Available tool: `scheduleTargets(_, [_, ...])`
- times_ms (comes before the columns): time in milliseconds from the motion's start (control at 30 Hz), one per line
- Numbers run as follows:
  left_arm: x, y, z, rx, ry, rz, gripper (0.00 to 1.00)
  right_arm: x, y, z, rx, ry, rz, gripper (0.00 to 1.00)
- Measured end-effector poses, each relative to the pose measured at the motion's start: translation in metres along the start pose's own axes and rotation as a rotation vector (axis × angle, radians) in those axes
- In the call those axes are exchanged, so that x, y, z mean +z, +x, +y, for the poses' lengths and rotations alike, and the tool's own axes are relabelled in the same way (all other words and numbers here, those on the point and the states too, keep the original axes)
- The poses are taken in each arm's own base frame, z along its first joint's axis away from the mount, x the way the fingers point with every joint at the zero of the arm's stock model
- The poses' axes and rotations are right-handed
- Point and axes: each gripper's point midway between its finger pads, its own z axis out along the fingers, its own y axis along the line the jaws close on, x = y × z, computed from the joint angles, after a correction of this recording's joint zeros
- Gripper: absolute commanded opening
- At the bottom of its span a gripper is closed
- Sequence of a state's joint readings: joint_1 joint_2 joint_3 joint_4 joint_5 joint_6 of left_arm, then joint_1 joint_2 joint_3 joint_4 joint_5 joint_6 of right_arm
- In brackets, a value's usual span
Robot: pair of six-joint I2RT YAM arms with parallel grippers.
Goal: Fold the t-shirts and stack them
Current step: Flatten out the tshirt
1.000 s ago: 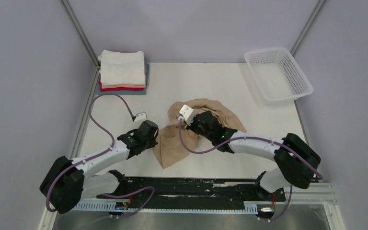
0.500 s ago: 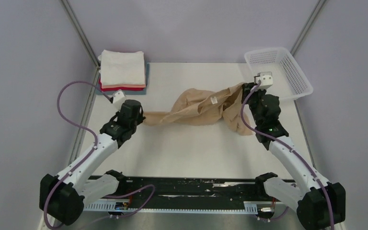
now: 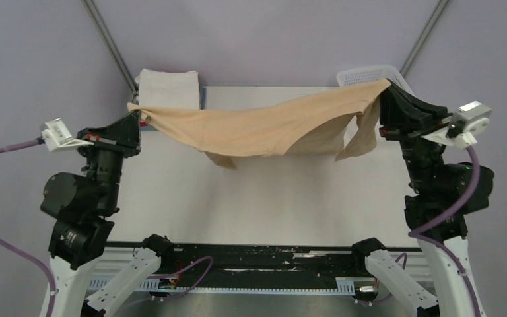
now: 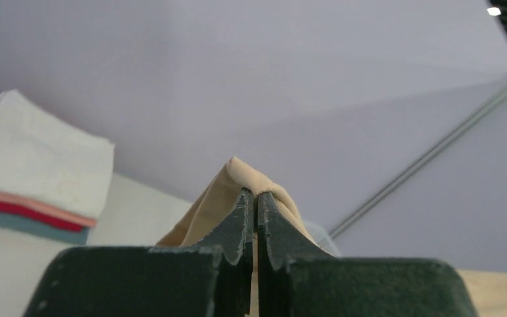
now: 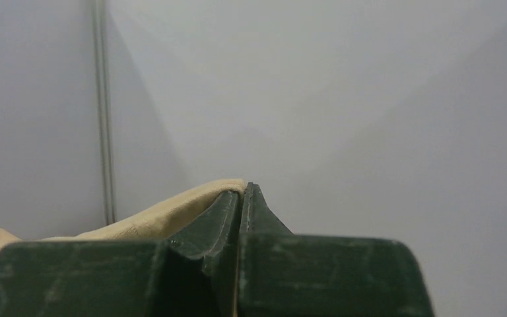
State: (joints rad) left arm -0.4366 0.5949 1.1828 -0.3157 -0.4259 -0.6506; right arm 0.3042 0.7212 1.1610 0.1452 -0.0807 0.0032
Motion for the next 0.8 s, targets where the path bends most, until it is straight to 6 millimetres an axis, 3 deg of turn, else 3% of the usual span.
scheduleTargets(233, [-0.054,-0.100,-0.080,-0.030,0.308,-0.128,0.00,-0.012,-0.126,0.028,-0.019,-0.133,-0.204,0.00])
scheduleTargets(367, [-0.094,-0.145,-0.116,-0.041,0.480,-0.186,0.00,-0.024,-0.178,0.041,-0.037,-0.195,-0.301,0.00])
scheduleTargets(467, [-0.110,-0.163,-0.126,-0.047,0.531,-0.219,0.00,-0.026,-0.201,0.047,-0.049,-0.223,-0.345,0.00])
scheduleTargets(567, [-0.108,-0.168,-0.129,-0.045,0.526,-0.228,0.00,-0.016,-0.202,0.045,-0.050,-0.221,-0.344,0.00])
scheduleTargets(633, [-0.090,-0.163,-0.128,-0.034,0.486,-0.219,0.00,-0.002,-0.190,0.042,-0.045,-0.207,-0.316,0.00])
scheduleTargets(733, [-0.050,-0.143,-0.120,-0.010,0.385,-0.182,0.00,0.029,-0.153,0.031,-0.030,-0.168,-0.235,0.00])
scheduleTargets(800, [-0.011,-0.116,-0.107,0.021,0.280,-0.139,0.00,0.052,-0.112,0.021,-0.022,-0.129,-0.150,0.00])
